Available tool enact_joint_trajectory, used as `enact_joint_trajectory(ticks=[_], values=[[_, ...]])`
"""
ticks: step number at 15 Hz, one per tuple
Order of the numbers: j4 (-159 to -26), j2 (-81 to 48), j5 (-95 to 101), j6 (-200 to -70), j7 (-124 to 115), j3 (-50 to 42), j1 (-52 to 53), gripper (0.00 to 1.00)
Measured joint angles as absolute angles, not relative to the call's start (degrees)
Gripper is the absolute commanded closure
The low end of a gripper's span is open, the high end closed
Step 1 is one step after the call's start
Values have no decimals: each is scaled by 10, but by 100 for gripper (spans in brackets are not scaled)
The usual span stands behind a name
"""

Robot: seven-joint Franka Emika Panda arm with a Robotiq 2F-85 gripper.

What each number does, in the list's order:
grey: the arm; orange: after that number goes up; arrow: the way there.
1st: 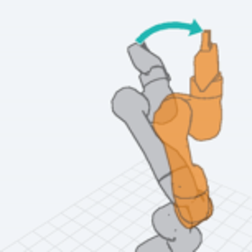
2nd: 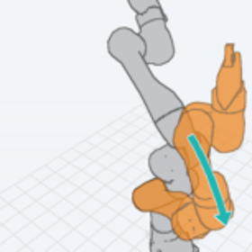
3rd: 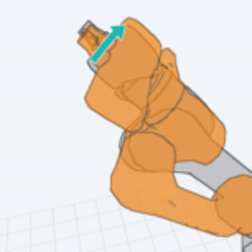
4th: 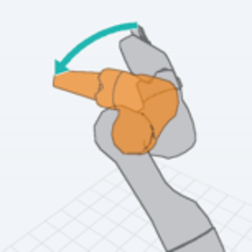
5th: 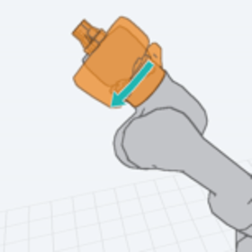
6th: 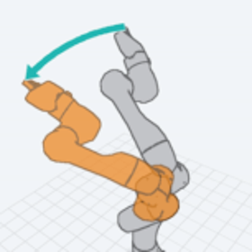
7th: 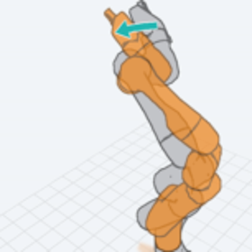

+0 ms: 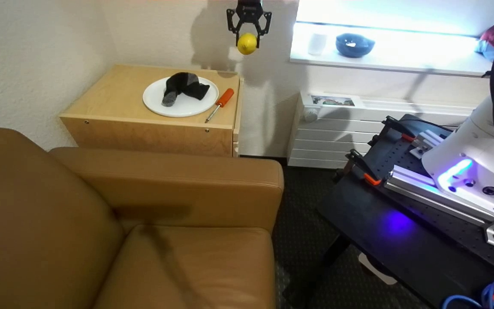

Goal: Remove the lemon from the bowl and place it on the nightstand

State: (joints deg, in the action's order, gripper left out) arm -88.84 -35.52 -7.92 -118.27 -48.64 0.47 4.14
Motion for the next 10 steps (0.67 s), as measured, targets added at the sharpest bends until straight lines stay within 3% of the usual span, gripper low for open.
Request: enact_joint_trajectory(ticks=[10], values=[[-802, -462, -119, -1270, -585, -6, 51, 56]])
